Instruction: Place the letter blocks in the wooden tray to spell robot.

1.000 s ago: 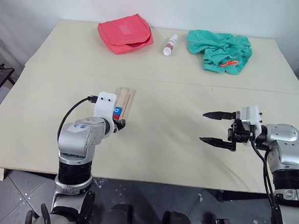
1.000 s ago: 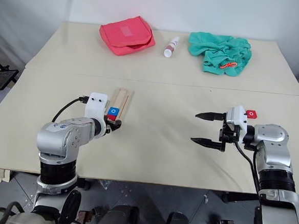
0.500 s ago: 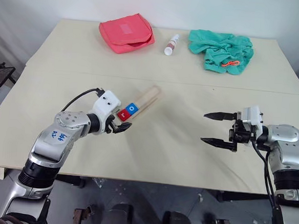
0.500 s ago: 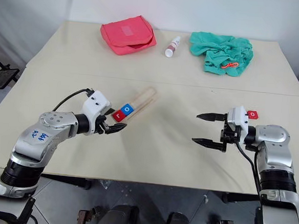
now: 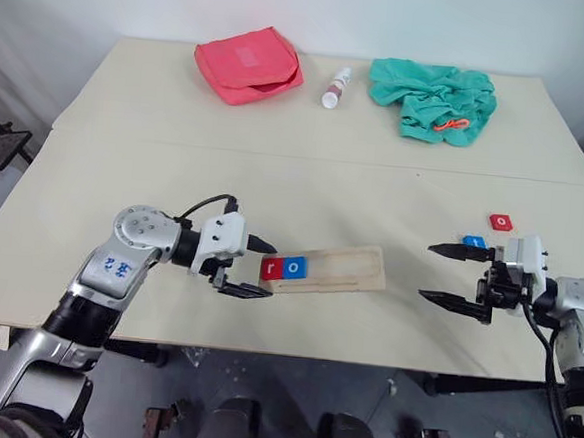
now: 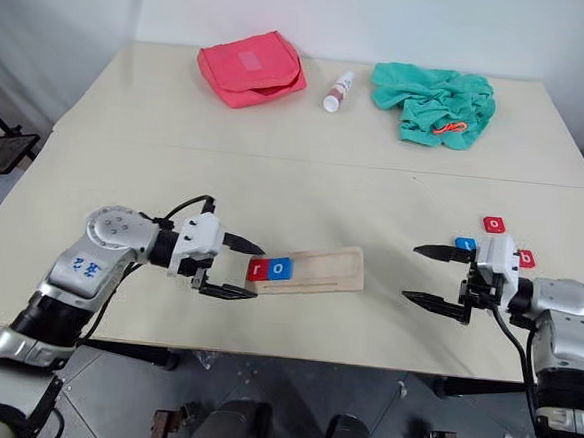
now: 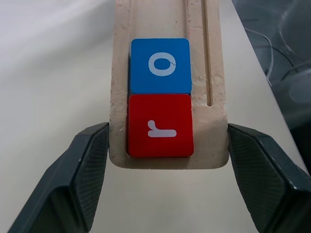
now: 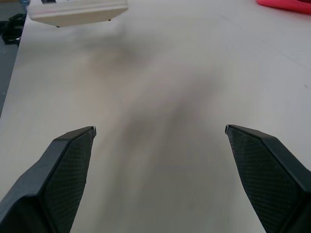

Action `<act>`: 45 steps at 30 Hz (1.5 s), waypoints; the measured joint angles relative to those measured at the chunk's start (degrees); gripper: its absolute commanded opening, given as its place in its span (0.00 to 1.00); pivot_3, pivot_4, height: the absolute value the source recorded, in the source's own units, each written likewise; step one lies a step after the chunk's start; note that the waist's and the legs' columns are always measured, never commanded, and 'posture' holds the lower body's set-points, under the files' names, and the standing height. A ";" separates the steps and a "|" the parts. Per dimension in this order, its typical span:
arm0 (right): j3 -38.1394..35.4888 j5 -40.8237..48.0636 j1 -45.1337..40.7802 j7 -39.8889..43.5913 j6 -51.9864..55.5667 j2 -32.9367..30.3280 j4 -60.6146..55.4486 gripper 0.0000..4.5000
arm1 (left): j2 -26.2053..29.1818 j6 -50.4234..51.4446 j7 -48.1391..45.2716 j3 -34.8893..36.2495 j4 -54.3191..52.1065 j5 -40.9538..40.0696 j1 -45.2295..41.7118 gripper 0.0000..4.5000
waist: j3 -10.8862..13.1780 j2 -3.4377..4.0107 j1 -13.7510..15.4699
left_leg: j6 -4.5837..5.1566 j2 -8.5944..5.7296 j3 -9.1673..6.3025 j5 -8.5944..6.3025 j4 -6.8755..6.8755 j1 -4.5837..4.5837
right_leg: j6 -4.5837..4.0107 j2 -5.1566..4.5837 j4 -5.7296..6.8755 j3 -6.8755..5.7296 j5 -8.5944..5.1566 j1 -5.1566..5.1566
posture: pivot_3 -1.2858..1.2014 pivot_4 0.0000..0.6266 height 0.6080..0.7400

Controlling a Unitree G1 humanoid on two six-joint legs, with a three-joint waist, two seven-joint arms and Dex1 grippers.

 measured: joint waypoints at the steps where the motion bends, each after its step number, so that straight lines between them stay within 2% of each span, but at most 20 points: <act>1: -0.48 0.02 0.56 -0.11 0.00 -0.10 -0.19 1.00 | -0.61 -0.09 0.03 -0.28 0.81 0.39 -0.48 0.75 | 0.00 0.00 -0.14 | 0.01 0.01 0.00 0.00 -0.01 0.01 | 0.00 0.01 0.02 -0.01 0.00 0.00 | 0.52 0.24 1.00; 12: -6.13 1.90 10.55 -3.76 0.49 -0.77 -8.35 1.00 | -6.86 5.80 2.68 -6.31 3.39 6.56 -4.99 0.75 | 0.00 0.00 -0.16 | 0.01 0.04 -0.02 0.00 0.01 0.01 | 0.00 0.00 0.06 -0.03 0.00 -0.01 | 0.52 0.24 1.00; 27: -7.15 3.08 15.03 -7.24 1.33 -0.77 -13.65 1.00 | -8.56 6.88 3.51 -9.04 5.31 11.63 -7.69 0.75 | 0.01 0.00 -0.10 | 0.01 0.03 -0.05 0.00 0.03 0.01 | 0.00 0.00 0.06 -0.03 0.00 0.00 | 0.52 0.24 1.00; 29: -7.17 3.09 15.15 -7.54 1.33 -0.77 -13.71 1.00 | -8.75 6.90 3.71 -9.05 5.30 11.94 -7.69 0.92 | 0.01 0.00 -0.08 | 0.02 0.03 -0.05 0.00 0.03 0.01 | 0.00 0.00 0.06 -0.03 0.00 0.00 | 0.52 0.24 1.00; 31: -7.20 3.09 15.21 -7.67 1.35 -0.77 -13.71 1.00 | -9.25 7.31 4.18 -9.05 5.29 12.14 -7.69 0.99 | 0.01 0.00 -0.02 | 0.02 0.02 -0.06 0.00 0.04 0.01 | 0.00 0.00 0.06 -0.03 0.00 0.00 | 0.52 0.24 1.00; 35: -7.20 3.09 15.01 -7.82 1.50 -0.79 -13.71 1.00 | -10.76 8.78 5.17 -9.05 4.61 12.15 -7.57 0.99 | 0.01 -0.01 -0.06 | 0.02 0.03 -0.06 0.00 0.04 0.01 | 0.00 0.00 0.06 -0.03 0.00 0.00 | 0.52 0.24 1.00; 41: -7.33 3.11 14.59 -8.73 2.62 -1.46 -14.07 1.00 | -9.92 10.46 5.55 -7.91 1.48 10.97 -6.52 0.99 | 0.01 0.00 -0.12 | 0.02 0.04 -0.06 0.00 0.03 0.01 | 0.00 0.00 0.06 -0.02 0.00 0.00 | 0.52 0.24 1.00; 45: -9.26 3.28 16.00 -13.25 4.98 -1.45 -17.19 1.00 | -6.54 9.91 3.41 -0.27 -2.04 4.56 -3.84 0.99 | 0.01 0.01 -0.16 | 0.01 0.07 -0.10 0.00 0.02 0.03 | 0.00 0.00 0.11 -0.03 0.00 -0.01 | 0.52 0.24 1.00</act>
